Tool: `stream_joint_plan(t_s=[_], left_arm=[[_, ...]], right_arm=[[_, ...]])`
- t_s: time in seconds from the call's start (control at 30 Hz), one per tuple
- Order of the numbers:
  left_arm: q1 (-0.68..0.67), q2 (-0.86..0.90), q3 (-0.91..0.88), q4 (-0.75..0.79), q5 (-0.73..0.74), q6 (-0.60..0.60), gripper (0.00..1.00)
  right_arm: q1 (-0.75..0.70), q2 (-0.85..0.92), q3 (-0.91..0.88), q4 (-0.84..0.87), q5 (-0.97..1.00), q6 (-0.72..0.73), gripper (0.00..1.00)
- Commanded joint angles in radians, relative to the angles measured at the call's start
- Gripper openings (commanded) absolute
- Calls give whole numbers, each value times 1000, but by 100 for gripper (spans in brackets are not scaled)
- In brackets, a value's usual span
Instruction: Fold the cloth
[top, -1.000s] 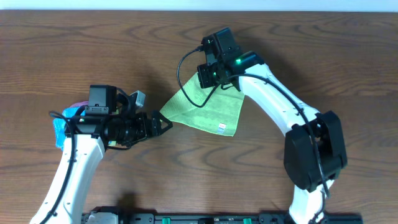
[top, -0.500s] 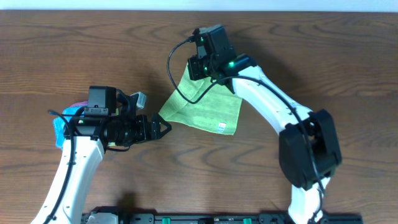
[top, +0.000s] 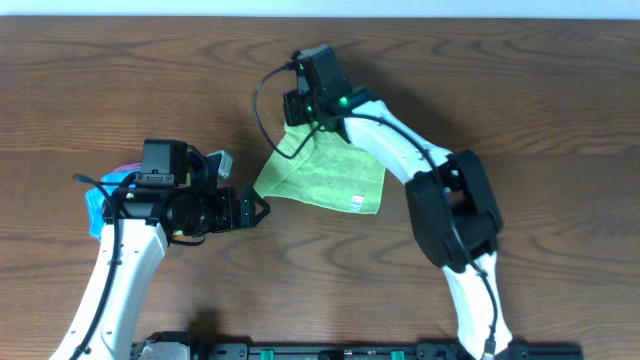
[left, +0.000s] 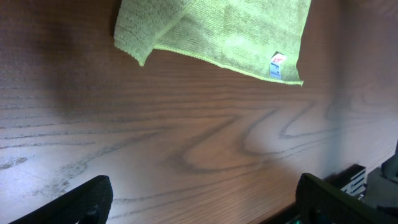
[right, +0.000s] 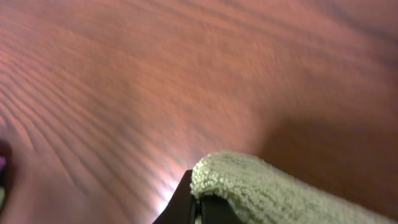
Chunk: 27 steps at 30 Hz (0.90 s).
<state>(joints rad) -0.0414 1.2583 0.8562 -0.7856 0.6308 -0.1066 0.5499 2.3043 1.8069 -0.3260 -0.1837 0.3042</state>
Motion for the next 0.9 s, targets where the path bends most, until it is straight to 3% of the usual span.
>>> stream_joint_plan(t_s=[0.0, 0.4, 0.8, 0.87], left_arm=[[-5, -13, 13, -7, -14, 18, 95], [-5, -13, 13, -31, -13, 18, 95], [-5, -13, 13, -44, -13, 18, 95], [-5, -13, 13, -45, -13, 18, 95]], right_arm=[[20, 55, 84, -3, 0, 13, 1], [20, 106, 137, 62, 79, -26, 1], [42, 153, 137, 240, 90, -13, 1], [55, 164, 137, 267, 90, -13, 8]])
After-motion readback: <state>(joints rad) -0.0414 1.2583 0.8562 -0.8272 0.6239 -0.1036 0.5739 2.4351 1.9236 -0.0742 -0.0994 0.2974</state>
